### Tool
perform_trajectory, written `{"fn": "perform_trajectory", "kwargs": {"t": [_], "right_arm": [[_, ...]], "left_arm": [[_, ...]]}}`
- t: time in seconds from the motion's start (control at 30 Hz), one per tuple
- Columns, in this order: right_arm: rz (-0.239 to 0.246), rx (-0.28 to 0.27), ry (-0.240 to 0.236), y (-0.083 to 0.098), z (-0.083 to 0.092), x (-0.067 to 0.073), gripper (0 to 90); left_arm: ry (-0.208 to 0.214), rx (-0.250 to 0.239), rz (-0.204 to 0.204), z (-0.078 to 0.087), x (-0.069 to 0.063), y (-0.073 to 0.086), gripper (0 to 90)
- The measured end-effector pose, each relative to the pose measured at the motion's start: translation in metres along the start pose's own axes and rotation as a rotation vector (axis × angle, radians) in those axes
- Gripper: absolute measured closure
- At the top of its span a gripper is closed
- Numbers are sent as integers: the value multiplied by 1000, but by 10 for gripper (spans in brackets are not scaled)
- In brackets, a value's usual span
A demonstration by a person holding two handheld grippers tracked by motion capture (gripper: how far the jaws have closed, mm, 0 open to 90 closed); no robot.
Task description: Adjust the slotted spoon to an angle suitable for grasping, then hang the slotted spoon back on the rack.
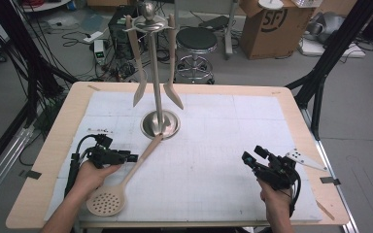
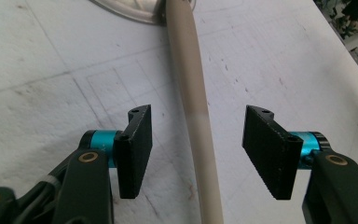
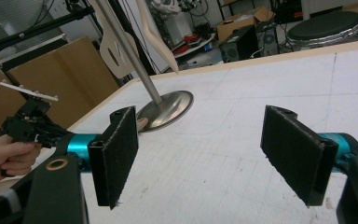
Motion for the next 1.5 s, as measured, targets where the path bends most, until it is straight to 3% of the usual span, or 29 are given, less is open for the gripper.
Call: {"fn": "perform_trajectory", "kwargs": {"t": [0.2,0.33,0.57,0.7,0.8,1.0,1.27,1.4,1.43,1.5], "right_arm": [[2,-2,1,0,1,0,263],[-5,0,-1,0,1,0,263],[-4,0,0,0,1,1,263],[-2,0,3,0,1,0,263],[-1,-1,2,0,1,0,263],[-6,-2,5,0,1,-1,263],[3,-3,0,0,1,2,263],[-3,-6,1,-1,1,1,264],[-4,-6,0,-1,1,1,265],[-2,-9,4,-1,1,-1,265]], "left_arm": [[7,51,-19,0,-11,6,436],[-48,130,-46,-2,-17,12,440],[-70,184,-25,-6,-18,14,513],[-79,246,-43,-11,-23,14,547],[-111,284,-54,-18,-27,14,552],[-168,289,-63,-21,-28,14,640],[-311,331,-134,-33,-39,13,748],[-319,325,-119,-32,-38,12,773],[-316,330,-135,-32,-38,13,780],[-296,325,-115,-31,-37,12,785]]}}
Point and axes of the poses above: each handheld gripper's, and its own axes: z roughly backward along the jaws, y roughly out of its underside, x roughly to its left, the point moved 2 cm from there along -z, roughly forward along the jaws, and after that the axes turned 13 degrees about y, right-handed, at the moved point
